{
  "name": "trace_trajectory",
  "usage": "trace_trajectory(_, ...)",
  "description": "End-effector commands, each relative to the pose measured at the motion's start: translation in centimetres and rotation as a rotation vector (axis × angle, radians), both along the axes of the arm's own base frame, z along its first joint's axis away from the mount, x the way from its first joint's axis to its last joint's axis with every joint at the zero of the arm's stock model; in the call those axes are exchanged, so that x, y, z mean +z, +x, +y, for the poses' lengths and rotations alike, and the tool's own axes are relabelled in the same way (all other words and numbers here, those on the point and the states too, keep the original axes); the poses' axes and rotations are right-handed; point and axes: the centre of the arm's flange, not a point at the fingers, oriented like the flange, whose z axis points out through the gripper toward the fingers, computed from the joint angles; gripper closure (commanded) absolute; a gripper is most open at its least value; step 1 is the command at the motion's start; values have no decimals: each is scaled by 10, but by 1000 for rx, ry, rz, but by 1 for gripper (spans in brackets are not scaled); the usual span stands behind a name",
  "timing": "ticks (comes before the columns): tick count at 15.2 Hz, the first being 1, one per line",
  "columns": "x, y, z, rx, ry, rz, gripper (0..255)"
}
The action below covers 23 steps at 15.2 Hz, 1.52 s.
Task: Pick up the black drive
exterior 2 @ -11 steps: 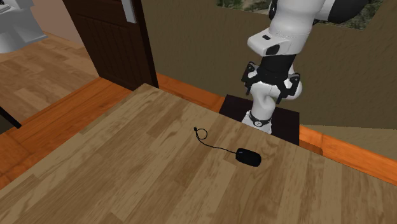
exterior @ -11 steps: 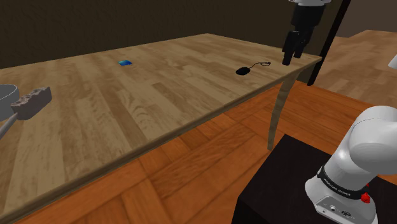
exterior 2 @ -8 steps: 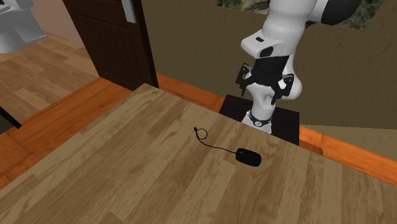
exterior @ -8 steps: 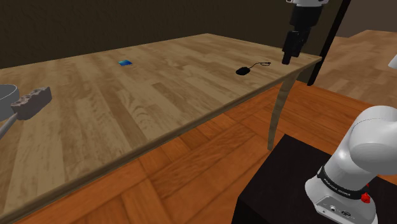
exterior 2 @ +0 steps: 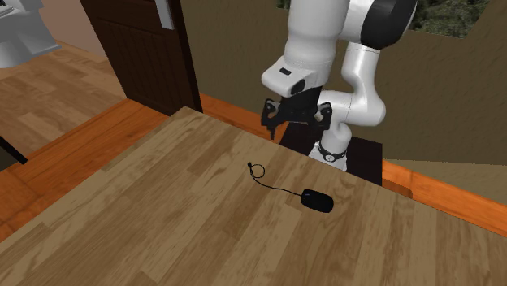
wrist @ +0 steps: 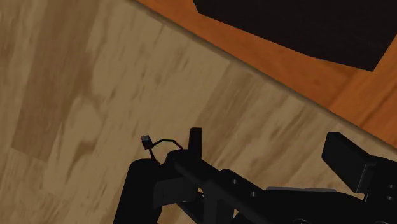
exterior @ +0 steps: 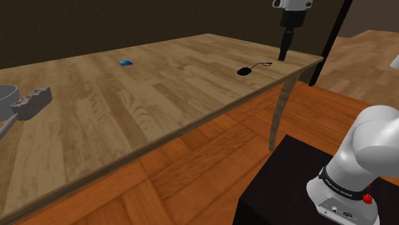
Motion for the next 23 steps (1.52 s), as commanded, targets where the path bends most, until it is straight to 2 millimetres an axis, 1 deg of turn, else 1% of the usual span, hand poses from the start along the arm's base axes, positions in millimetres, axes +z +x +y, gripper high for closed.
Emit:
trace_trajectory(1,-5,21,-21,88,-2,5,0)
trace_trajectory(6,-16,76,-56,295,-3,16,0)
trace_trajectory(7,-17,80,-58,308,-3,17,0)
trace_trajectory(13,-48,80,-58,308,-3,17,0)
trace_trajectory(14,-57,80,-58,308,-3,17,0)
trace_trajectory(16,-57,80,-58,308,-3,17,0)
trace_trajectory(17,-57,79,-58,308,-3,17,255)
trace_trajectory(23,-57,80,-58,308,-3,17,255)
